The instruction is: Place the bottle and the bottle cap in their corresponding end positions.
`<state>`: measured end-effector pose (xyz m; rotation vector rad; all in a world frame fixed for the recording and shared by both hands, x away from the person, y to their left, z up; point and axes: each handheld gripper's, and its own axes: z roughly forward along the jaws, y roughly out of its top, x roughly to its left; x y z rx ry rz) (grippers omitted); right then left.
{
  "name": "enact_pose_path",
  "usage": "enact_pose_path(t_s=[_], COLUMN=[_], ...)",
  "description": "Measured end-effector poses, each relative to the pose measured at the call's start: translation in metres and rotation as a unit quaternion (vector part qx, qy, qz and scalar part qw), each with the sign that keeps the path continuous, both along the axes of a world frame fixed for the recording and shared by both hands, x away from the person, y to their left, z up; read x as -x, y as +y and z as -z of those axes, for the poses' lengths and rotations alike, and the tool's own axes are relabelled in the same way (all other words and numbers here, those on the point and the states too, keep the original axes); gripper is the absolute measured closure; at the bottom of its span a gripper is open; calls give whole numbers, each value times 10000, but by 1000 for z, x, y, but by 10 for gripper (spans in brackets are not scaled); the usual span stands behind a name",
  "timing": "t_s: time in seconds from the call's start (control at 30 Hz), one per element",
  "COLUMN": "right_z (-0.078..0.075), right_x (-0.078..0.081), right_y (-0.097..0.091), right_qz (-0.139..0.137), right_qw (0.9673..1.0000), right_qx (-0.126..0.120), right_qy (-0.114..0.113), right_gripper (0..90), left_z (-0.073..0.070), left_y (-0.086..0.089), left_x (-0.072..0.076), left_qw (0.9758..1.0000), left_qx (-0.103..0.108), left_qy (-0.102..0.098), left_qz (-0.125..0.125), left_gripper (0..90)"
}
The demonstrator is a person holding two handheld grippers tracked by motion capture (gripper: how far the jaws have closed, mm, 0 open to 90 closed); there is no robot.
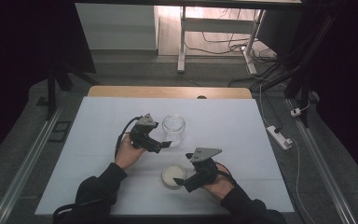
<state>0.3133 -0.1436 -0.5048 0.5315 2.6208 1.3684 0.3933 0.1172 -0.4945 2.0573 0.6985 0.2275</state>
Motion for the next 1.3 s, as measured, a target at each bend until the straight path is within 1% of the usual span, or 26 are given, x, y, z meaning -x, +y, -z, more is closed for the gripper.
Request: enact_pose_path(t_s=[0.07,0.17,0.23,0.33,0.43,0.57,0.67,0.83,0.9,1.0,1.3], right_z=[-3,-6,-8,-10,-12,-15,-16,-21,-23,-24,-27], right_x=[1,1,2,1,3,7,10,15,15,17,24], right_y=[-2,-7,-9,-13,-17,-23,-29,-42,-48,-56,-79], right_qz=[48,92,134,160,183,255,323,499,583,690,999], right_qw=[10000,9998,9998,9998,9998,9995,9993,9984,9979,9972,9946], right_qx=[-47,-103,-108,-67,-81,-38,-26,-80,-103,-127,-89], right_qy=[-67,-105,-62,-19,-31,-168,-200,-260,-272,-265,-262], right_gripper=[0,0,0,0,0,0,0,0,0,0,0], left_z=[-1,-3,-4,-6,-9,-12,-13,-14,-14,-14,-12], left_y=[2,6,8,13,17,22,27,35,38,43,67], left_x=[4,11,16,25,34,46,55,70,76,85,114], left_qw=[10000,10000,10000,10000,9999,9999,9998,9997,9997,9996,9985], left_qx=[4,-4,-24,14,42,83,122,181,157,177,270], left_qy=[-2,-5,-12,-18,-32,-35,-28,-11,-30,-33,0], left_qz=[-2,-28,-41,-60,-89,-106,-128,-180,-186,-227,-475], left_gripper=[0,0,0,0,0,0,0,0,0,0,0])
